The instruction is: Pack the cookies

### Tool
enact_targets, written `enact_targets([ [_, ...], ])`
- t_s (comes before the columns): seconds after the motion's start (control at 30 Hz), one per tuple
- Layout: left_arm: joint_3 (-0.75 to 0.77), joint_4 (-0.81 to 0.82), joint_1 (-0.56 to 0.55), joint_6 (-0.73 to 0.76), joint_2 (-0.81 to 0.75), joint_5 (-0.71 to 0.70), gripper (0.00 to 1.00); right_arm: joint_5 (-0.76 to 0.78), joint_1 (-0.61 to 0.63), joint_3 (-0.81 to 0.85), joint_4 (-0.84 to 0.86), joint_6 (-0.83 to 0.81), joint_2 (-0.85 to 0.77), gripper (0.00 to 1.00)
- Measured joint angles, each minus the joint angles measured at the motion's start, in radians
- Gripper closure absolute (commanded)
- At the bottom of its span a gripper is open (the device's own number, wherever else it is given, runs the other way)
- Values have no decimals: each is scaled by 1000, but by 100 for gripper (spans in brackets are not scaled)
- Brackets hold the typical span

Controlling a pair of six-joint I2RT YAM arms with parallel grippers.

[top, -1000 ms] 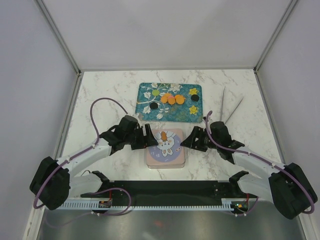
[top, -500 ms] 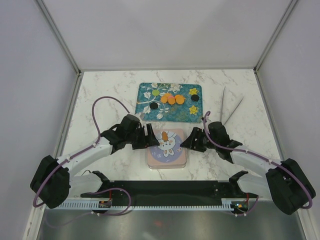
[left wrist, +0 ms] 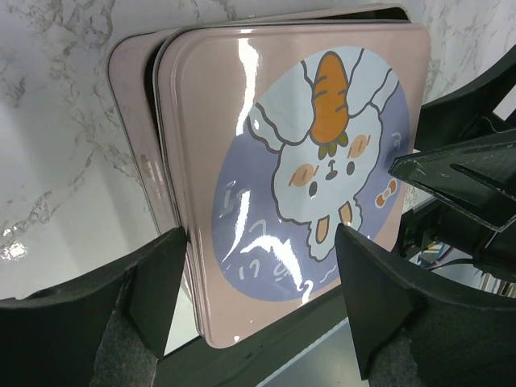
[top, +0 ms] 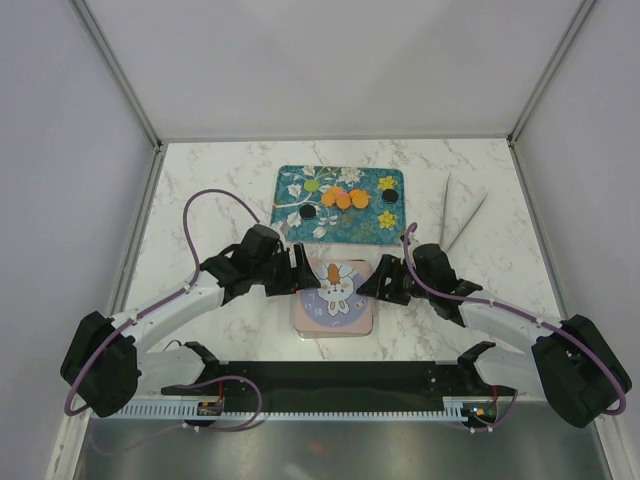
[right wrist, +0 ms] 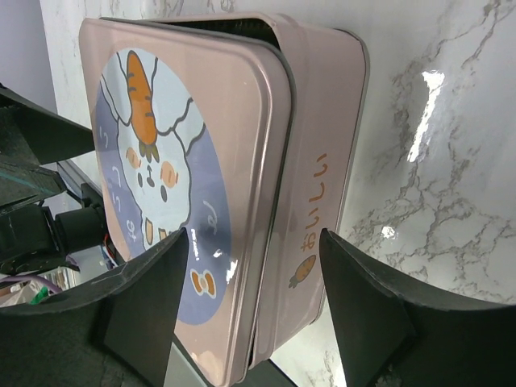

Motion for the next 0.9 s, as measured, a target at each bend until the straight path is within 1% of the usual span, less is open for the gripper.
enact_targets([
  [0.1,4,0,-1,-3,0,4,19,4,0,5,0,0,5,29],
  [0.27,5,2,-1,-11,11,4,19,5,1,6,1,1,13,30],
  [0.5,4,20,-1,-30,30,4,19,7,13,14,4,0,21,28],
  [0.67,0,36,-2,-48,32,3,20,36,24,64,-47,-21,34,32],
  [0.9,-15,47,-5,-57,32,1,19,106,26,137,-132,-71,66,32],
])
